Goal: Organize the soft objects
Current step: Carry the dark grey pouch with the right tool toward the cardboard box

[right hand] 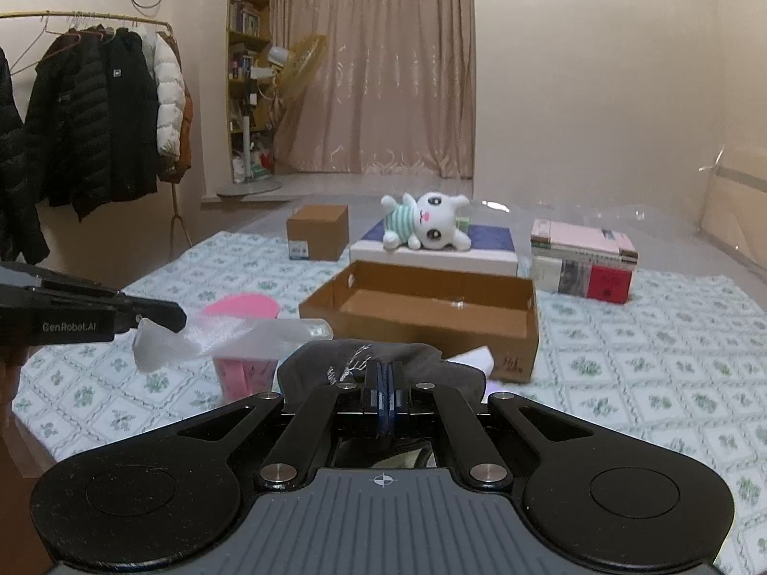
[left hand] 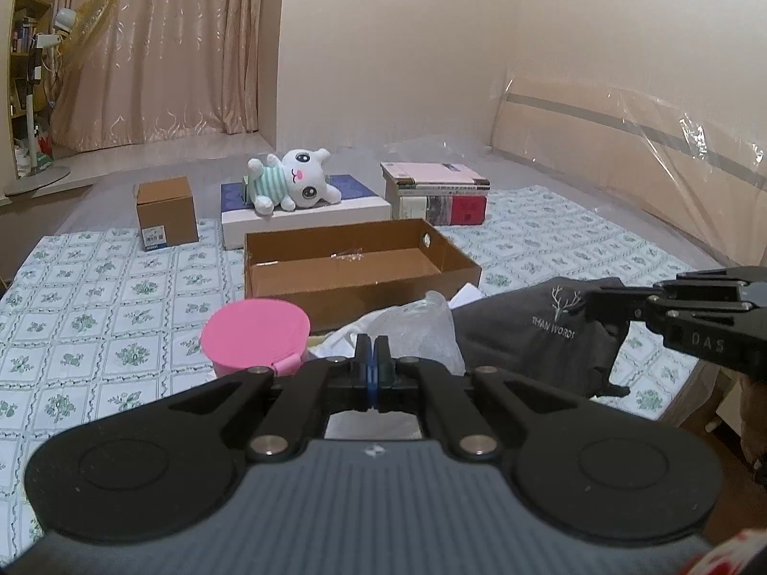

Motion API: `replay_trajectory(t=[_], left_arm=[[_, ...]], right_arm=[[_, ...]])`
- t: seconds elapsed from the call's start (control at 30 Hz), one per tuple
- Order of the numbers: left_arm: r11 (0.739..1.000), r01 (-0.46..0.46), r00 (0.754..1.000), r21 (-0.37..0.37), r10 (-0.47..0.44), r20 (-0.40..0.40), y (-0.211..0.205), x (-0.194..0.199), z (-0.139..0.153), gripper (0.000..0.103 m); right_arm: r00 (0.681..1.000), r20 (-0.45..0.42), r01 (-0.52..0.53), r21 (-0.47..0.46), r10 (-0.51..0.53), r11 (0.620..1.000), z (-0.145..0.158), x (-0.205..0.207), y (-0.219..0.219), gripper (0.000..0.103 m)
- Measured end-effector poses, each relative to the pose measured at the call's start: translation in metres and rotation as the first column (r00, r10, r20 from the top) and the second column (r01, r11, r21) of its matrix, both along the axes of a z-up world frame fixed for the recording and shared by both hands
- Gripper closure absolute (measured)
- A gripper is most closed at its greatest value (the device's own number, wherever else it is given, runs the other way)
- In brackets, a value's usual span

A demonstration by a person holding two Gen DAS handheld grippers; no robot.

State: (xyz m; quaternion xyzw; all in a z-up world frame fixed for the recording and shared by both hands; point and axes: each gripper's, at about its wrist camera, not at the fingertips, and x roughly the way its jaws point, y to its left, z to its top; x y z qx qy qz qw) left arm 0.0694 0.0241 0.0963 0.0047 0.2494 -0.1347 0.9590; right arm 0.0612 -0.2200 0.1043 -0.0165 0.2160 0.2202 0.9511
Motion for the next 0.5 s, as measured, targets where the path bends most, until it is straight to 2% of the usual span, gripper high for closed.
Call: replay_trajectory(t=[0.5], left_arm=[[0.999, 0.025, 0.999, -0.027, -0.025, 0.035, -0.004, 0.051, 0.035, 0.103]], right_arm=[[0.997, 0.073, 0.033, 0.027, -0.035, 0.999, 0.04, 0.052, -0.024, 0.102]])
